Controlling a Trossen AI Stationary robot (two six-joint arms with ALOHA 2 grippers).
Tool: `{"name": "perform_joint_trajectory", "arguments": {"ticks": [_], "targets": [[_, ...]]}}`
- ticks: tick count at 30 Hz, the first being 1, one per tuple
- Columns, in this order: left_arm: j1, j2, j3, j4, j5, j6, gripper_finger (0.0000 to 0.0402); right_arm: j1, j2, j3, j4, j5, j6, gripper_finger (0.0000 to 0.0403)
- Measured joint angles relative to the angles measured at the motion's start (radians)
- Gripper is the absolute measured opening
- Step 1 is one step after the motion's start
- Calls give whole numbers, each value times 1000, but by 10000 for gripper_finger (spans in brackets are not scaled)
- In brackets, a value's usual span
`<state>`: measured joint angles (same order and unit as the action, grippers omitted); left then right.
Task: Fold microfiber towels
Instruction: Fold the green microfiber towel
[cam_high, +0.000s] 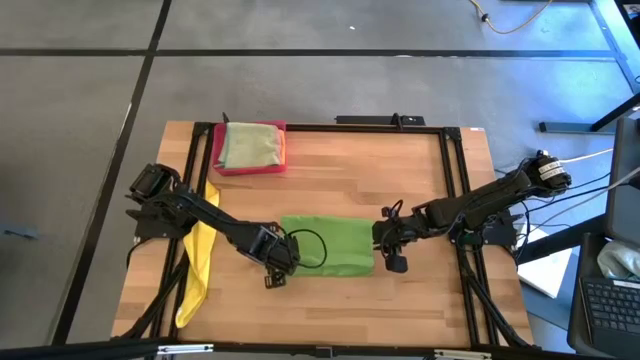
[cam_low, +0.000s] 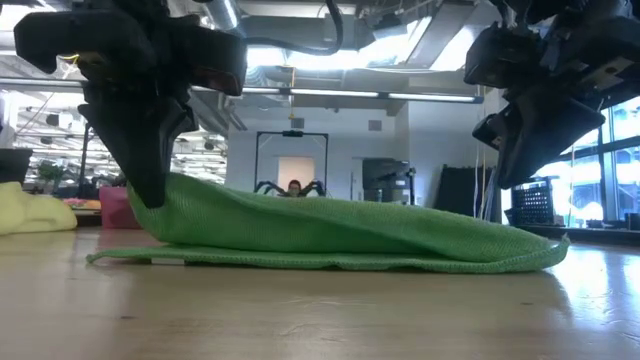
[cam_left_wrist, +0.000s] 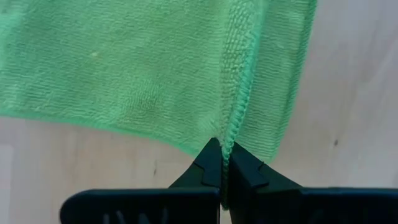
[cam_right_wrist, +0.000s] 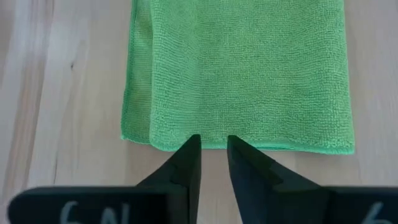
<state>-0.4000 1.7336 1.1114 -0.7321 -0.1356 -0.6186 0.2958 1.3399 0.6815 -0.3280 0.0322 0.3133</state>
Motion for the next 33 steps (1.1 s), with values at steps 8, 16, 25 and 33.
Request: {"name": "perform_joint_trajectory", "arguments": {"ticks": [8, 16, 25, 33], "targets": [[0, 0, 0, 1, 8, -4, 0, 0, 0, 0, 6, -58, 102, 84], [0, 0, 0, 1, 8, -8, 0, 50, 0, 0, 52, -215, 112, 84], [3, 0, 0, 1, 0, -8, 0, 146, 39, 0, 78, 58, -256, 84], [3, 0, 0, 4, 33, -8, 0, 150, 193, 0, 99, 21, -374, 86]]}}
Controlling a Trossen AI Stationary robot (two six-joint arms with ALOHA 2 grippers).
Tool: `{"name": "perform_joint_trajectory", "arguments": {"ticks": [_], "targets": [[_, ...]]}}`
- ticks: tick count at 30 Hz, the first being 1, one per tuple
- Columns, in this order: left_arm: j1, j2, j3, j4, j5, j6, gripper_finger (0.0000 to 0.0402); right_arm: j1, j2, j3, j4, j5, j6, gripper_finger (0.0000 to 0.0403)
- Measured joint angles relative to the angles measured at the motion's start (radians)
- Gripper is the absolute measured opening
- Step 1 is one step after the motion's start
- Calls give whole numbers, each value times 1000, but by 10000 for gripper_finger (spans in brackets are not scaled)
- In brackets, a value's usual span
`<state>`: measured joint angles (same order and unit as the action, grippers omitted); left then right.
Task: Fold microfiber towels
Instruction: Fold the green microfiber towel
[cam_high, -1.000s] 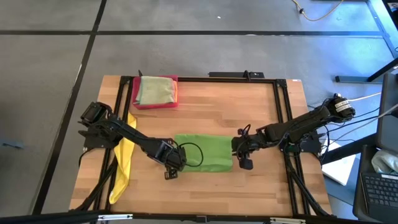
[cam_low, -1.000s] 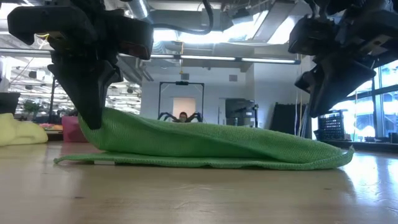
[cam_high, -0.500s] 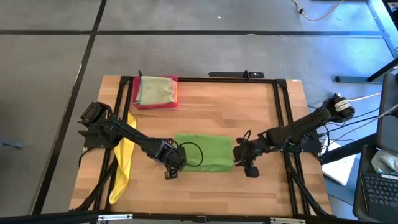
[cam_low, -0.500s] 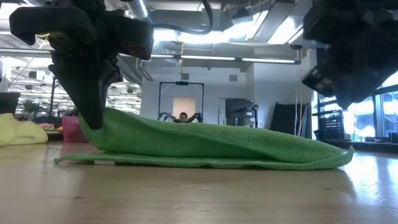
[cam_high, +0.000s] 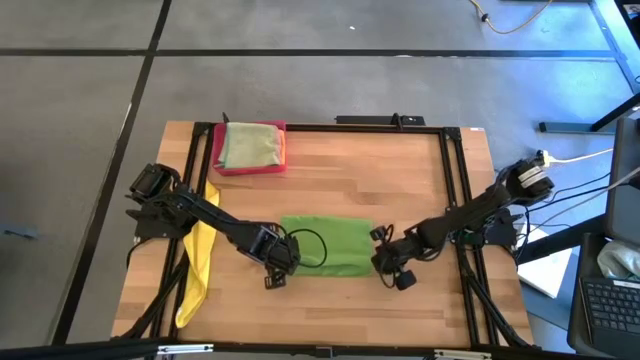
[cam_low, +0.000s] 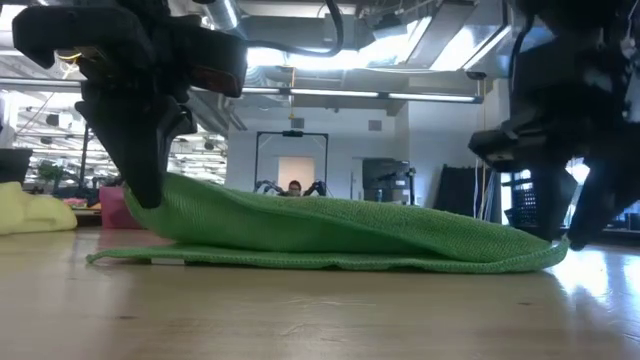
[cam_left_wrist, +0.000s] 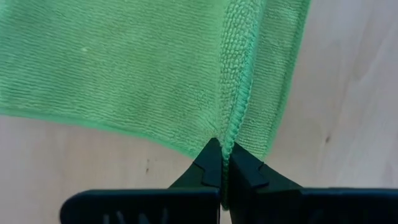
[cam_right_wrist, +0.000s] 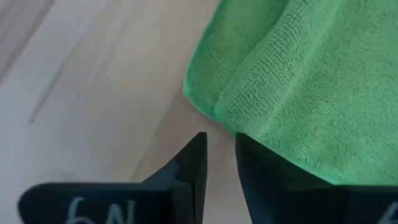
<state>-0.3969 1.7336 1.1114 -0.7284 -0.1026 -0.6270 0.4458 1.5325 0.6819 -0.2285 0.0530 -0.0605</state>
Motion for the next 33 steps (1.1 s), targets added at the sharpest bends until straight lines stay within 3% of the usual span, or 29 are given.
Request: {"name": "perform_joint_trajectory", "arguments": {"ticks": [8, 16, 26, 33], "targets": [[0, 0, 0, 0, 22, 0, 0, 0, 17, 0, 119, 104, -54, 134], [0, 0, 0, 0, 38, -1, 0, 0, 26, 0, 165, 73, -35, 186], [2, 0, 0, 13, 36, -27, 0, 0, 79, 1, 414, 155, 134, 186], [2, 0, 0, 38, 37, -21, 0, 4, 158, 107, 443, 205, 191, 184]]}}
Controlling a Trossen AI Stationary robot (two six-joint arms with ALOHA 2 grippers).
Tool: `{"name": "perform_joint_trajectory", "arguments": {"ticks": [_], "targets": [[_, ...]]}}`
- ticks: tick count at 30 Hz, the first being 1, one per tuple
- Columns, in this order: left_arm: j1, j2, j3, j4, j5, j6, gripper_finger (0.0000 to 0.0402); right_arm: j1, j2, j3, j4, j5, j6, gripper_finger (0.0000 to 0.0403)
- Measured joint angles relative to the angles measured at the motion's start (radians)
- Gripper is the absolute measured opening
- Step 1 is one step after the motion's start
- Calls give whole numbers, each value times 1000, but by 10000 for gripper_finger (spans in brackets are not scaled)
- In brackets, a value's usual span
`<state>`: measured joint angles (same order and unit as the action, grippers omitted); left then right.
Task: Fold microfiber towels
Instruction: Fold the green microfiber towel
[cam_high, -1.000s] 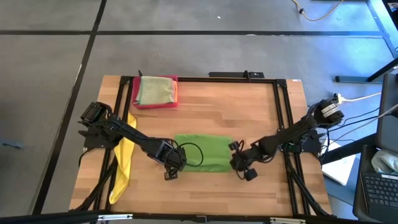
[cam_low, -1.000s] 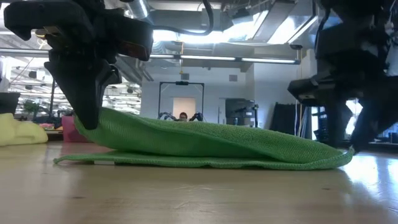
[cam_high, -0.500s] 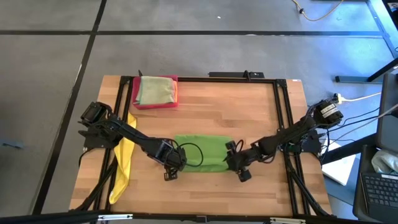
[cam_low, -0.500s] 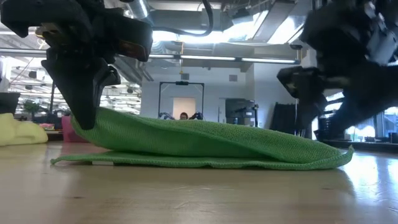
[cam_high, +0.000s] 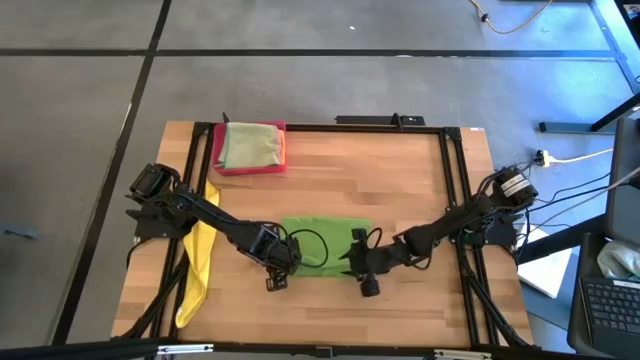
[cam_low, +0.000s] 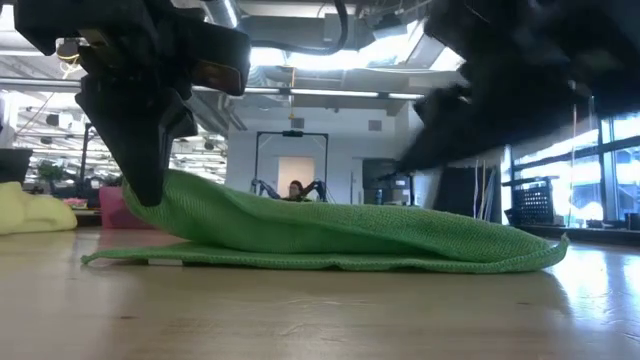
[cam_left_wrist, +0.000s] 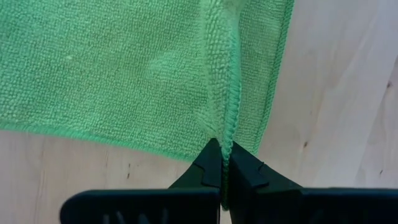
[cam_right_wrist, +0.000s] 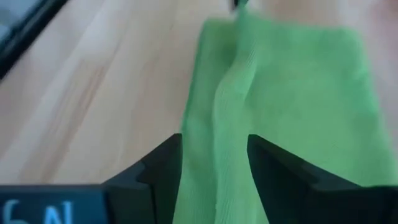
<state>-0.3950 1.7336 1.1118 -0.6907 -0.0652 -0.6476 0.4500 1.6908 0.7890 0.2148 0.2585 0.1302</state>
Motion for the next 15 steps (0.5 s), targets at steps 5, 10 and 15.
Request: {"name": "perform_joint_trajectory", "arguments": {"ticks": [5, 10, 15], "targets": [[0, 0, 0, 5, 13, 3, 0, -1, 71, 135, 0, 120, 26, 181], [0, 0, 0, 8, 40, 3, 0, -3, 199, 251, -10, 132, 95, 181], [0, -13, 0, 12, 80, 4, 0, -7, 310, 376, -16, 135, 127, 181]]}}
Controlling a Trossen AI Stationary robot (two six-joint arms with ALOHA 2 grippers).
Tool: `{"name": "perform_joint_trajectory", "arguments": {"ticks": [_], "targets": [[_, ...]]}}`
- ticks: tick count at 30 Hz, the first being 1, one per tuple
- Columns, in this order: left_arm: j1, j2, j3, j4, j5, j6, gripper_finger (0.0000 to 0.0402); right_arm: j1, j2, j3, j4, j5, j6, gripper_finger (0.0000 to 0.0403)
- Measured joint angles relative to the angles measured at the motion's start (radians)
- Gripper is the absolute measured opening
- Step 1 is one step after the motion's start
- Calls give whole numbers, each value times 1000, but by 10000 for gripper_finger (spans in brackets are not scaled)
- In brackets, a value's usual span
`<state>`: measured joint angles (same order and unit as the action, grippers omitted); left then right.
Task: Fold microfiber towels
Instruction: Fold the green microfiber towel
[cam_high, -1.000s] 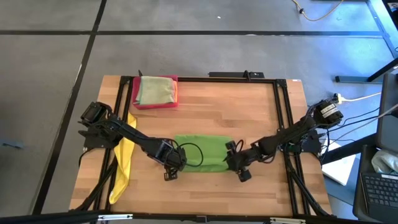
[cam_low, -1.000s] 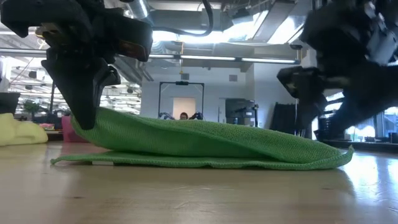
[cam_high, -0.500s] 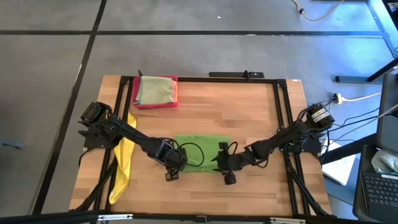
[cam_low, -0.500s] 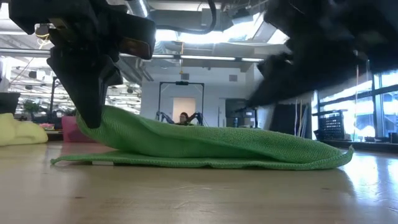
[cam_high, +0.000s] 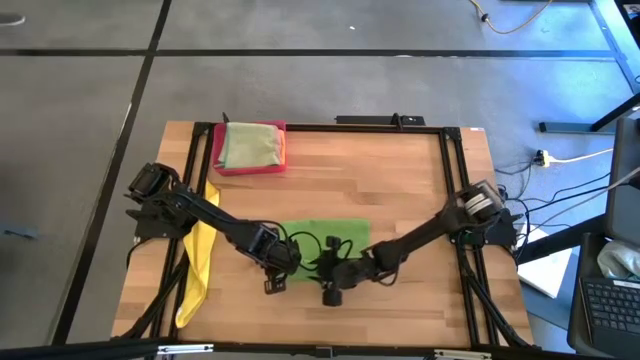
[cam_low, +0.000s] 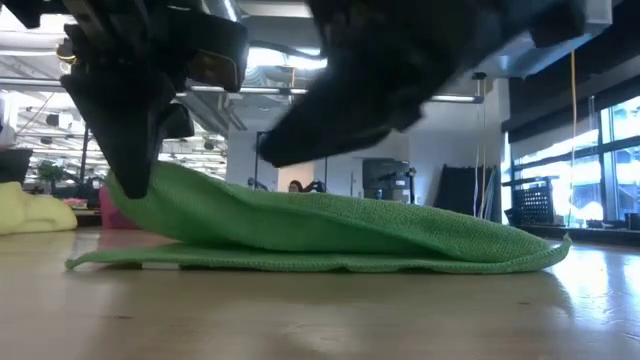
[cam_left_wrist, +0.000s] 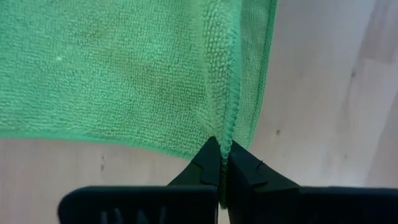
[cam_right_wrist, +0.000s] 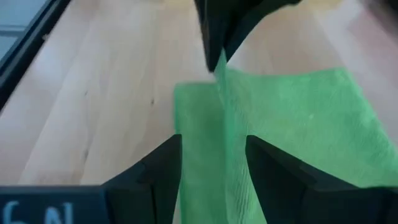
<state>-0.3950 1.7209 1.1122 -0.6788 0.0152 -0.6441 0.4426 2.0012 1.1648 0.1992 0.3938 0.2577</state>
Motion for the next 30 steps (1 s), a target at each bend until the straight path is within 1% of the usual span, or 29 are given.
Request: {"name": "perform_joint_trajectory", "arguments": {"ticks": [3, 5, 8, 12, 16, 30], "targets": [[0, -12, 1, 8, 4, 0, 0, -6, 47, 73, -21, 31, -4, 181], [0, -21, 1, 4, 4, 6, 0, -8, 75, 116, -67, 53, -4, 181], [0, -33, 0, 9, 1, 10, 0, -9, 107, 163, -134, 59, 1, 181], [0, -41, 1, 20, -1, 17, 0, -8, 127, 207, -151, 65, 0, 181], [0, -42, 1, 22, -3, 26, 0, -10, 127, 215, -150, 132, 1, 181], [0, -42, 1, 42, 0, 20, 0, -15, 127, 214, -135, 136, 1, 181]]}}
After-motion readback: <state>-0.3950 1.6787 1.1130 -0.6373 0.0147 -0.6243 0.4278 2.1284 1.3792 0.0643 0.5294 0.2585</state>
